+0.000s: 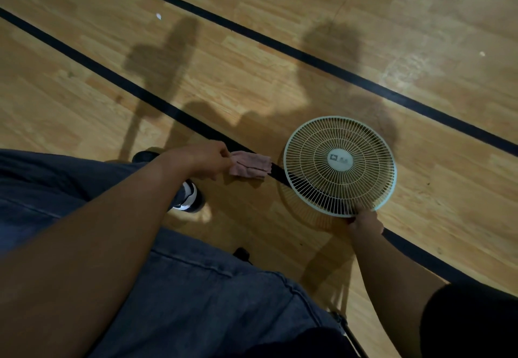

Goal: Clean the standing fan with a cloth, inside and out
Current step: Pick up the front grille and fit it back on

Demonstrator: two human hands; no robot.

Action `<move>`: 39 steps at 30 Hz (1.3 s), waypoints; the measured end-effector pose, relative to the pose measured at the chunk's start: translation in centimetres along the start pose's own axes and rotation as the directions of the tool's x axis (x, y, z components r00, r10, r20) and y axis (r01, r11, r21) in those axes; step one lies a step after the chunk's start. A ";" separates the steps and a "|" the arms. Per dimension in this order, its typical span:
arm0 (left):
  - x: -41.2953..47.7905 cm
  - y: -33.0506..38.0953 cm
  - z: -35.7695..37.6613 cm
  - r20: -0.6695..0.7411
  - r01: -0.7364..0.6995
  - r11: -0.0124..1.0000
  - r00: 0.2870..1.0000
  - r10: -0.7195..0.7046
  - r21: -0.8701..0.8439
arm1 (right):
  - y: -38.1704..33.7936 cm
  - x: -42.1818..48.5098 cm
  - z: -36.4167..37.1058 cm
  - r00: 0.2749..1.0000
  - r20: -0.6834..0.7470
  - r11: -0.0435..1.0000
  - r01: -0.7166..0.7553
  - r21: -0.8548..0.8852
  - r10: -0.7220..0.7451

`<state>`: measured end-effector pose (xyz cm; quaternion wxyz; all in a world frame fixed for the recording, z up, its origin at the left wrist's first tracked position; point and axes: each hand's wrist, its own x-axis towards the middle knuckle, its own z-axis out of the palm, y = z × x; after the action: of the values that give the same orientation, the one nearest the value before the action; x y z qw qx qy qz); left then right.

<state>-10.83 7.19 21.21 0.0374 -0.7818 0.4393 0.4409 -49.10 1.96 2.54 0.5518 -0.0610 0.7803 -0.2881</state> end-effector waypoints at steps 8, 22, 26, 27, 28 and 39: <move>-2.4 0.6 -1.2 -0.061 -0.008 1.000 0.998 0.007 -0.017 | -2.7 -3.4 2.1 0.975 0.197 0.915 -0.170 0.367 0.102; -7.8 0.3 -7.9 -0.505 -0.041 0.989 0.862 -0.037 -0.144 | -9.1 -13.3 12.7 0.721 0.659 0.942 -0.024 0.334 -0.215; -11.0 -0.3 -10.8 -0.715 -0.190 0.957 0.699 -0.024 -0.218 | -11.6 -19.7 14.7 0.603 0.758 0.959 0.044 0.280 -0.249; -12.1 -0.5 -11.7 -0.762 -0.254 0.937 0.648 -0.020 -0.241 | -12.2 -21.7 15.4 0.568 0.777 0.953 0.040 0.302 -0.270; -13.0 -0.8 -12.4 -0.794 -0.309 0.916 0.608 -0.017 -0.256 | -12.6 -23.3 15.8 0.519 0.797 0.942 0.054 0.330 -0.309; -27.4 -6.8 -16.5 -0.958 -0.596 0.755 0.235 -0.162 -0.274 | -15.0 -38.3 20.3 0.088 0.916 0.918 0.116 0.380 -0.390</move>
<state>-1.26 21.93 48.73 -0.5499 -0.7726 0.3172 -0.0072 -19.54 -2.37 37.40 0.8684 -0.3100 0.1687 -0.3482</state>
